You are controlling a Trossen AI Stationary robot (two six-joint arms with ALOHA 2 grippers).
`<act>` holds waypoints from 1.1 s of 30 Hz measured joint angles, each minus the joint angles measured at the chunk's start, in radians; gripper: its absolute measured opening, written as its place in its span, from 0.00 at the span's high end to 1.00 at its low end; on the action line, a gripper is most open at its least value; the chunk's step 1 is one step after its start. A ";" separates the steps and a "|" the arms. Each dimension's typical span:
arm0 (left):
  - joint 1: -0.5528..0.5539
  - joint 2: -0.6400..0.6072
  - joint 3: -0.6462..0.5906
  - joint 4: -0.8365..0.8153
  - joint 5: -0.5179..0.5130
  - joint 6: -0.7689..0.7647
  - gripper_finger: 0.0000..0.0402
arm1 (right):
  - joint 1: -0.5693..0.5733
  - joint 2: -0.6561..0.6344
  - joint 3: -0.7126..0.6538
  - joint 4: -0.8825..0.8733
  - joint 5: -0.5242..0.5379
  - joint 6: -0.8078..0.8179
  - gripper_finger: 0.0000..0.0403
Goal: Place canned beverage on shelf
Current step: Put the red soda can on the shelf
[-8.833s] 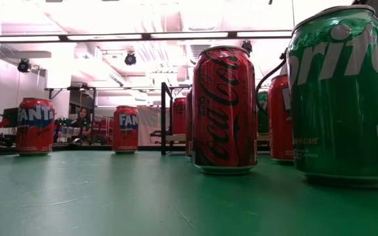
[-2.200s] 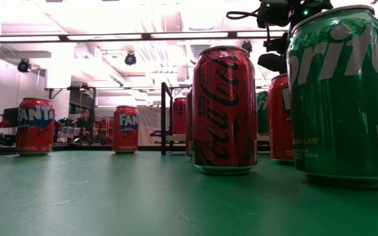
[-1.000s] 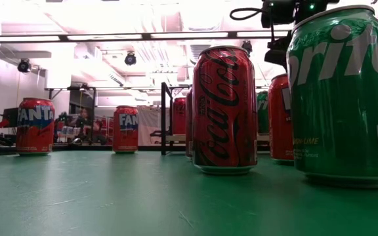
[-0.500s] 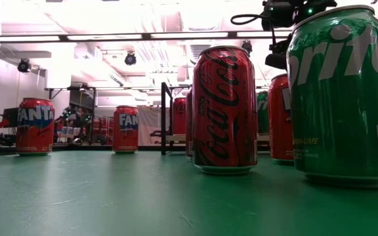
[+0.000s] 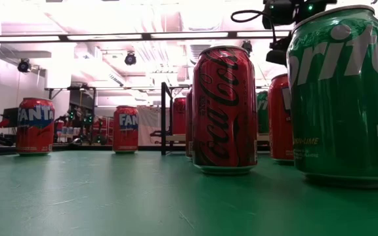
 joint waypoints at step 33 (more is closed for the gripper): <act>0.000 0.000 0.000 0.000 0.000 0.000 0.16 | -0.050 0.031 -0.032 0.100 0.060 -0.040 0.98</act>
